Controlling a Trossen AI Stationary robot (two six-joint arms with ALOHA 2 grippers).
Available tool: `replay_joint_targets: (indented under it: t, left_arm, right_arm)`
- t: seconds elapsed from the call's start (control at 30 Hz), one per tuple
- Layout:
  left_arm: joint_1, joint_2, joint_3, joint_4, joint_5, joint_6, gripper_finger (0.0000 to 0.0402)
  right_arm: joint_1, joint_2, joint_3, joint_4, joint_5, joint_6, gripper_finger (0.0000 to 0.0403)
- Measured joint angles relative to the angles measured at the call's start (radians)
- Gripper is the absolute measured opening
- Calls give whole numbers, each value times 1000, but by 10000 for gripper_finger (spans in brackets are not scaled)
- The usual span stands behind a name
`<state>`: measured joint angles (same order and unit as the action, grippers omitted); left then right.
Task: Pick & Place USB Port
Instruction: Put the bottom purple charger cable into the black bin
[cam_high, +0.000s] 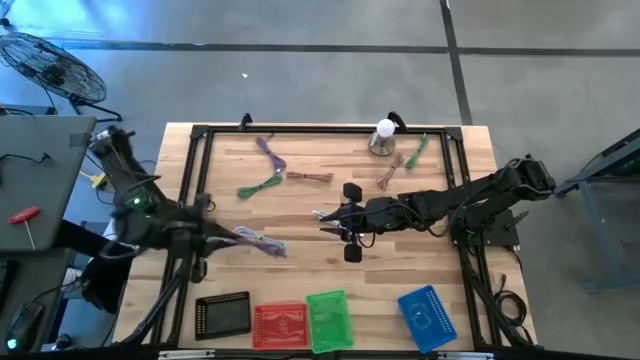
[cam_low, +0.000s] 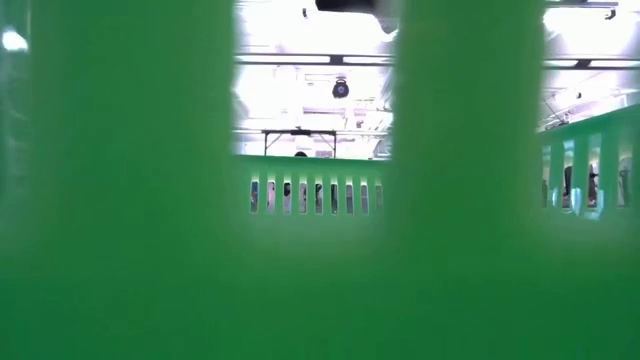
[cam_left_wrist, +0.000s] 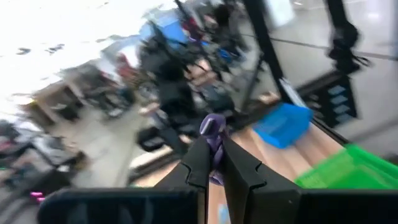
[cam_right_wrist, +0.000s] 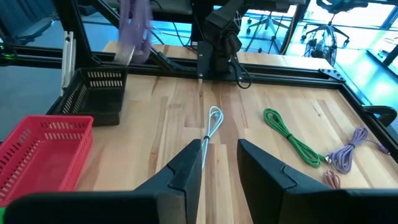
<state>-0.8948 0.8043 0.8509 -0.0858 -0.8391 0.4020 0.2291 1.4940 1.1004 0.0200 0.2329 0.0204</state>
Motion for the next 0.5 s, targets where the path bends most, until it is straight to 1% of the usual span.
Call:
replay_joint_targets:
  t: [0.07, 0.1, 0.17, 0.23, 0.37, 0.5]
  left_arm:
    - [87, 19, 0, -84, 136, -81, 15]
    - [125, 35, 0, -130, 183, -128, 15]
    - [182, 63, 15, -263, 262, -242, 15]
    - [204, 94, 57, -417, 318, -398, 15]
    - [174, 172, 188, -719, 399, -679, 15]
    - [85, 256, 343, -877, 479, -866, 15]
  right_arm:
    - [0, 0, 0, 0, 0, 0, 94]
    - [0, 0, 0, 0, 0, 0, 94]
    - [0, 0, 0, 0, 0, -2, 94]
    - [0, 0, 0, 0, 0, -2, 94]
    - [0, 0, 0, -18, 1, -3, 94]
    - [0, 0, -4, -32, 28, -3, 94]
